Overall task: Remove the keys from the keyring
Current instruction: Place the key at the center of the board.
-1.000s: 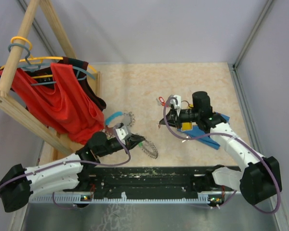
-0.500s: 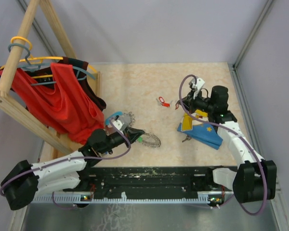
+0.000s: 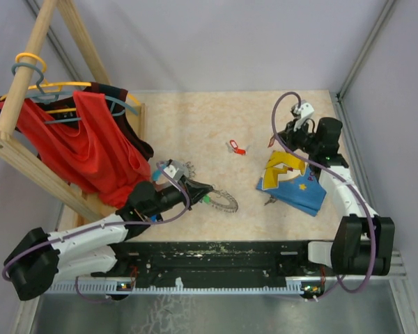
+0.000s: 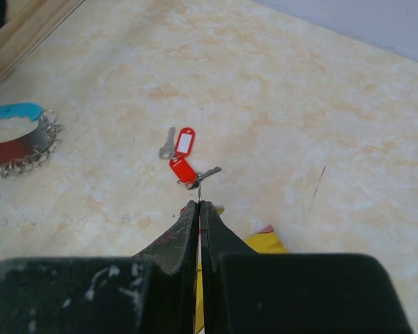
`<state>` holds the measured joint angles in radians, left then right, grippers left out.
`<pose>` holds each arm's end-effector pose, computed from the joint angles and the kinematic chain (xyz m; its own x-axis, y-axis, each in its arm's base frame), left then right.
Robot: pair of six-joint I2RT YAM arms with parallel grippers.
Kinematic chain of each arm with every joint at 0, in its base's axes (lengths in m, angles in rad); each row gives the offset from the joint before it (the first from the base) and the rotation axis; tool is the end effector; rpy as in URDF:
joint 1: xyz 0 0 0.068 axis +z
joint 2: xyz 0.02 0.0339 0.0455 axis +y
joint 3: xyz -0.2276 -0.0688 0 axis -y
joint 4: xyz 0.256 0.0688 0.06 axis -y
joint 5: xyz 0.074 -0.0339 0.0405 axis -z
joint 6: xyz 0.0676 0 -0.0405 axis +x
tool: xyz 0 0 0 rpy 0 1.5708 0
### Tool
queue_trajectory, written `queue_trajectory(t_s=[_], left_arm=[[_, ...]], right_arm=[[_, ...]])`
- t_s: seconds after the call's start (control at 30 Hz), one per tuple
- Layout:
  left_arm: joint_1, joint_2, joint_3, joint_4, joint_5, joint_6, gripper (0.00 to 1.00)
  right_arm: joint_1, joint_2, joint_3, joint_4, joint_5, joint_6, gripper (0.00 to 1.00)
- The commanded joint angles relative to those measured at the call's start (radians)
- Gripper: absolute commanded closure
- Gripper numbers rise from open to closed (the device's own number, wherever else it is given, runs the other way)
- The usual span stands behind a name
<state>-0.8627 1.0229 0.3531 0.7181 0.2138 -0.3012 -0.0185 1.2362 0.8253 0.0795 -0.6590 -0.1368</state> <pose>0.1707 -0.2215 0.2027 -0.2311 -0.1758 -0.9569 0.8498 0.4424 -0.2865 0.3251 0.0354 0.2398 -0.2453 -0.1033 -0.9639 -0.6034 0.7945 0.0684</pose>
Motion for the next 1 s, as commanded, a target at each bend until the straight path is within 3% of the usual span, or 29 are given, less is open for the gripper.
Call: queue_trajectory(t_s=[0.0,0.53,0.97], left_arm=[[0.007,0.006,0.057,0.070,0.030,-0.044,1.00],[0.109,0.040,0.061,0.152,0.129,-0.064,1.00],[0.207,0.189,0.104,0.266,0.259,-0.067,1.00]], right_arm=[[-0.053,0.053,0.124,0.028,-0.031,-0.002,1.00],[-0.090,0.327,0.306,0.049,-0.018,-0.013,1.00],[-0.093,0.522,0.427,-0.049,0.057,-0.065,1.00]])
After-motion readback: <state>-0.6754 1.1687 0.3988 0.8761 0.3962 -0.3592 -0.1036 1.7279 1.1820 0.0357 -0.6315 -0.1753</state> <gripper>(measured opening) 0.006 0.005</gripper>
